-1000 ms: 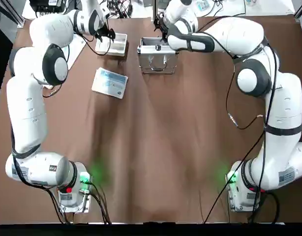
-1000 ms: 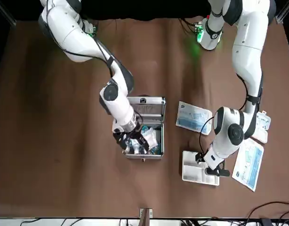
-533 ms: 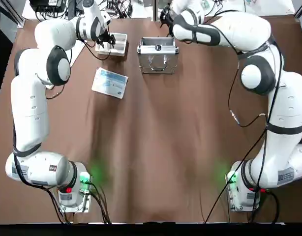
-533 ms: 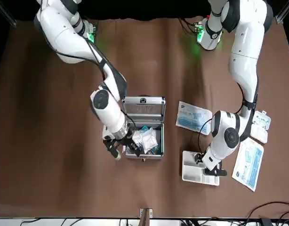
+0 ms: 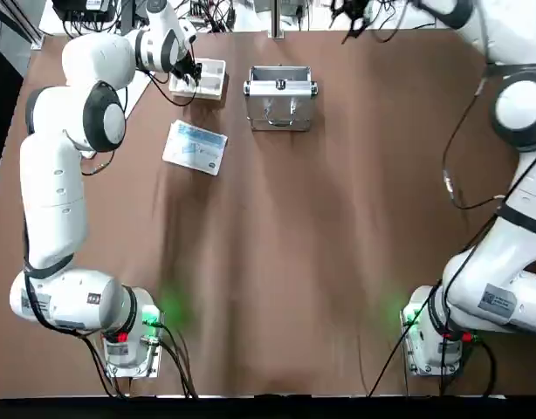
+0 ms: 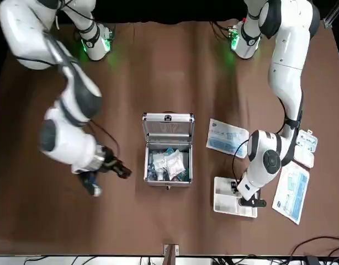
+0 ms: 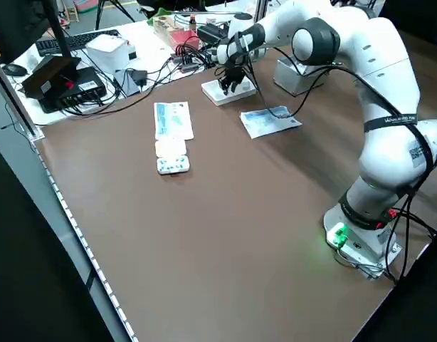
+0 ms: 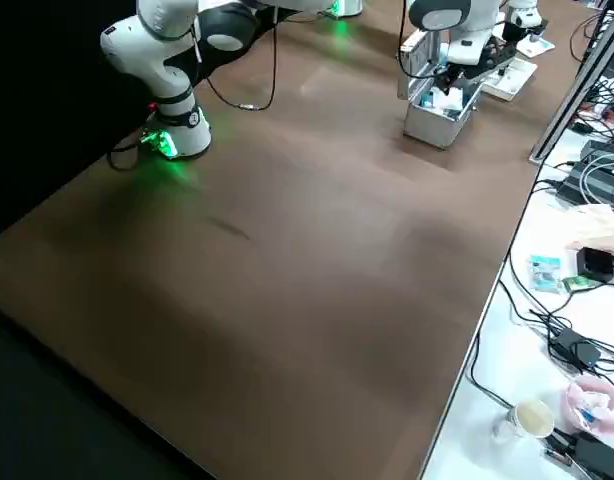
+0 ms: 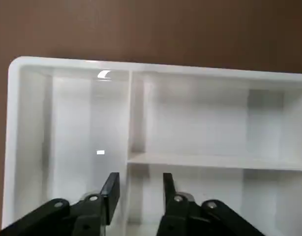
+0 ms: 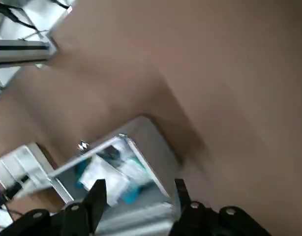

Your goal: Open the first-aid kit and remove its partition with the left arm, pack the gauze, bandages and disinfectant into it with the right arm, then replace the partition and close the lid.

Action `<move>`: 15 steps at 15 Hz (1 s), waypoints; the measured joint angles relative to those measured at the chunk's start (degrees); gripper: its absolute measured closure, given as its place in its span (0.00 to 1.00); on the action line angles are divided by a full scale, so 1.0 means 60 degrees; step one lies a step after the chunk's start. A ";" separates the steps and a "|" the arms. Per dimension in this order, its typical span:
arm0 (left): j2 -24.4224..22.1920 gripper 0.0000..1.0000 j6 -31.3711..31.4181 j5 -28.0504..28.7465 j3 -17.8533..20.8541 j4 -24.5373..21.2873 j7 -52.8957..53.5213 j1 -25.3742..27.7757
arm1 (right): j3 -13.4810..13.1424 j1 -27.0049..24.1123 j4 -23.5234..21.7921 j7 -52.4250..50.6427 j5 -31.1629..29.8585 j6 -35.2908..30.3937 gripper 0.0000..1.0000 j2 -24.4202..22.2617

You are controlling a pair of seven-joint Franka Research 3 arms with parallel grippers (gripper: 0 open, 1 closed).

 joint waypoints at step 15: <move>-0.0511 0.96 -0.0406 0.0090 0.0004 0.0300 -0.0006 0.0009 | 0.2500 -0.4172 -0.0039 -0.3568 -0.1380 -0.2637 0.35 -0.0034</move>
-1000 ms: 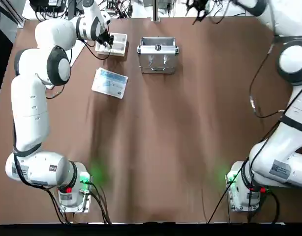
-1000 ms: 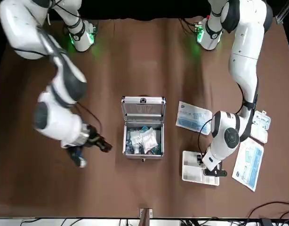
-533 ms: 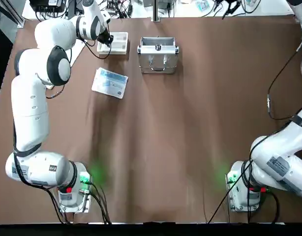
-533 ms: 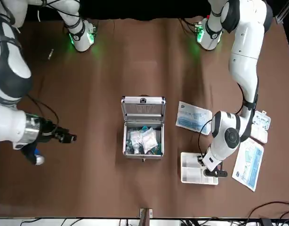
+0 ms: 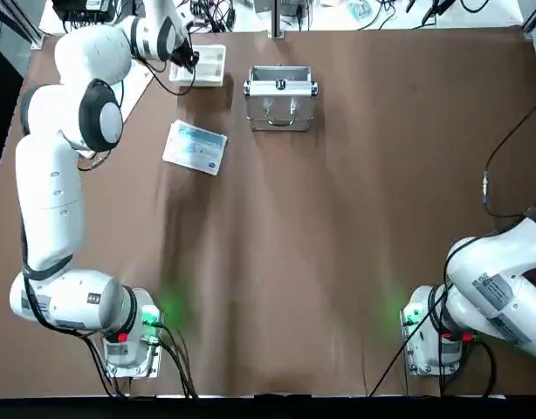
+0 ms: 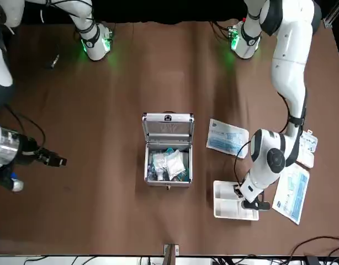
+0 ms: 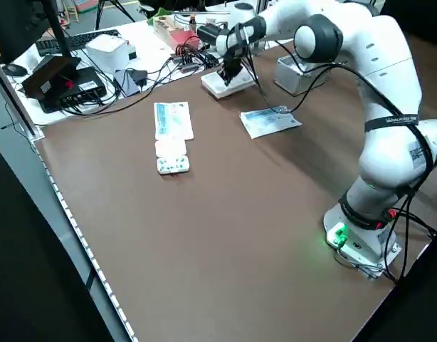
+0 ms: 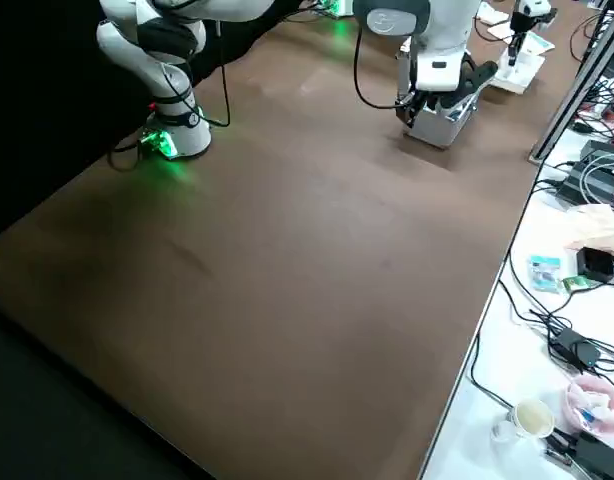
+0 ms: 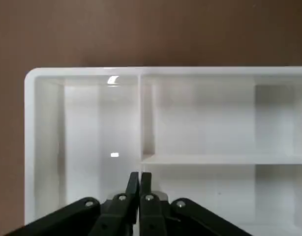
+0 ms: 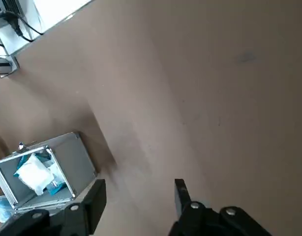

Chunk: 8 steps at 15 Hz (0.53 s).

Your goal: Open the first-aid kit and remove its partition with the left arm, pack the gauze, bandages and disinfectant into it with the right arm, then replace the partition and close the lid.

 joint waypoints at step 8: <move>-0.2447 0.96 -0.3130 0.0004 -0.0285 0.0101 -0.0648 -0.0485 | -0.0240 -0.0423 0.0152 -0.2038 -0.0058 -0.0815 0.35 -0.0025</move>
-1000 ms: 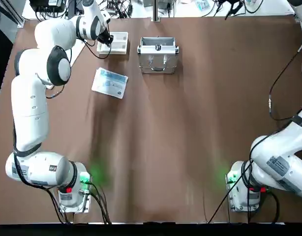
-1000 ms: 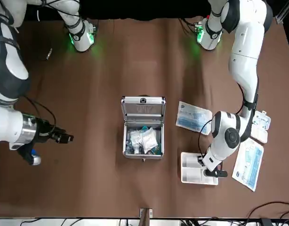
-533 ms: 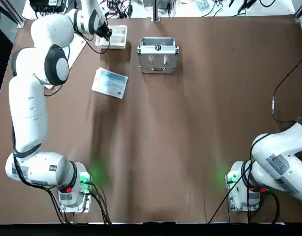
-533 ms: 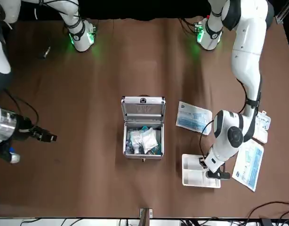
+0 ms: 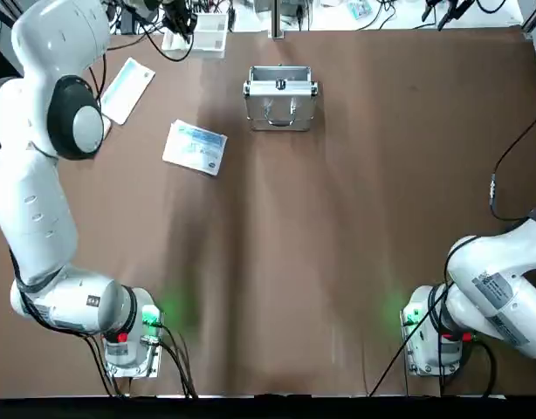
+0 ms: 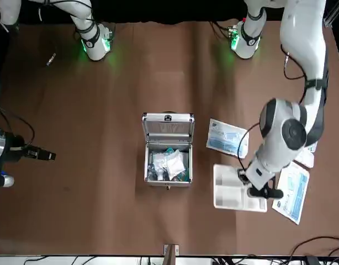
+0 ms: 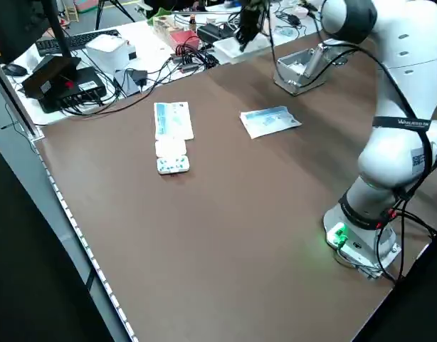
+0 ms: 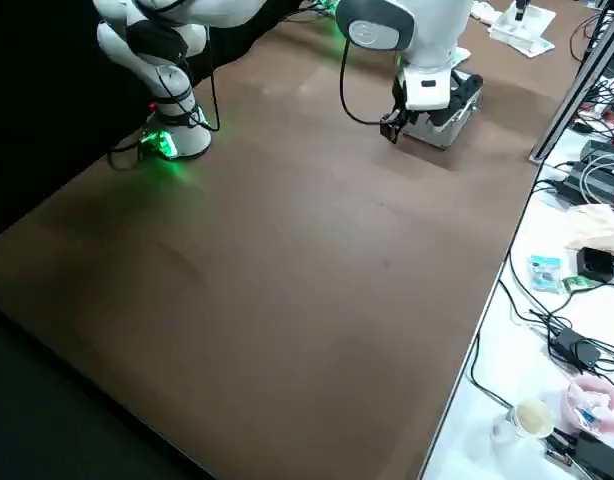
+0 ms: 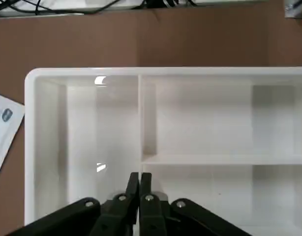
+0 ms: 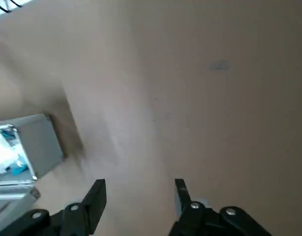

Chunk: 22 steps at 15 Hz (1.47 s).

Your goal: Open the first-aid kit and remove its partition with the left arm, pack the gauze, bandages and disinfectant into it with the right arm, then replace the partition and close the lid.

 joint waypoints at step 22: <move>0.0781 0.96 0.0448 0.0852 0.0405 0.0497 -0.3508 -0.3709 | -0.9608 0.5430 0.0960 -0.3575 0.4031 -0.0256 0.18 -0.3825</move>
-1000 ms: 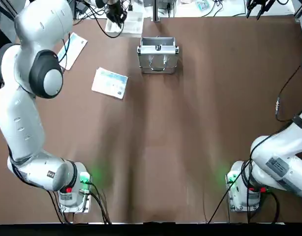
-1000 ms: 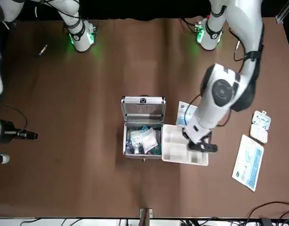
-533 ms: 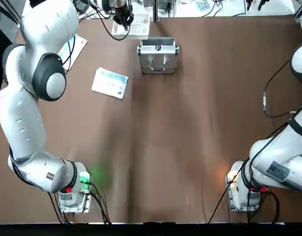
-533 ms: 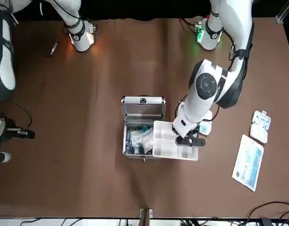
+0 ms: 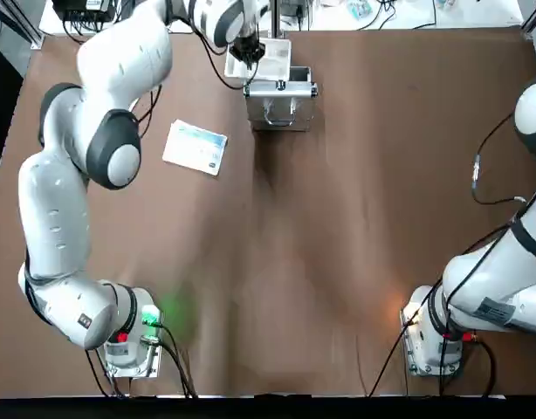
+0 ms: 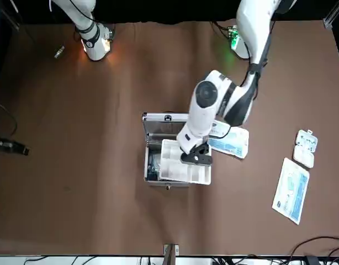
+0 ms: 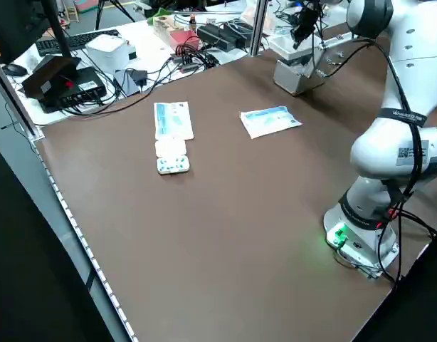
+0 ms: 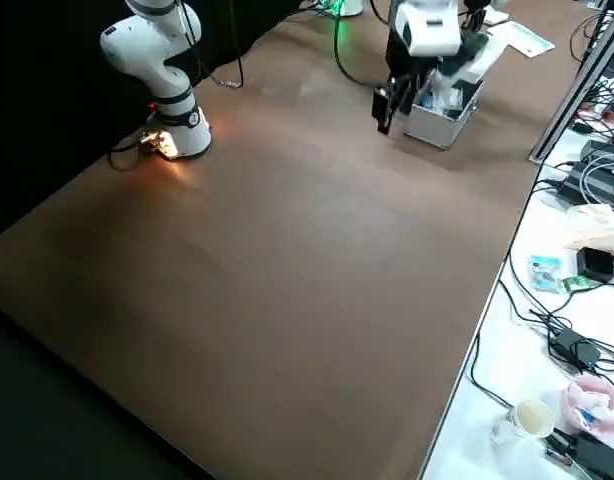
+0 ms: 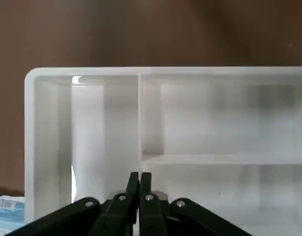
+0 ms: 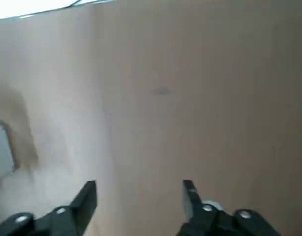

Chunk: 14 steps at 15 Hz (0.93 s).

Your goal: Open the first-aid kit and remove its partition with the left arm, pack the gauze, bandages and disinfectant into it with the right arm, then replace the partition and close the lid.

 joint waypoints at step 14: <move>0.0653 0.96 0.1243 0.0018 0.0144 0.0133 -0.1321 -0.0509 | -0.2096 0.1925 -0.3273 -0.0128 0.1003 0.0845 0.02 -0.2926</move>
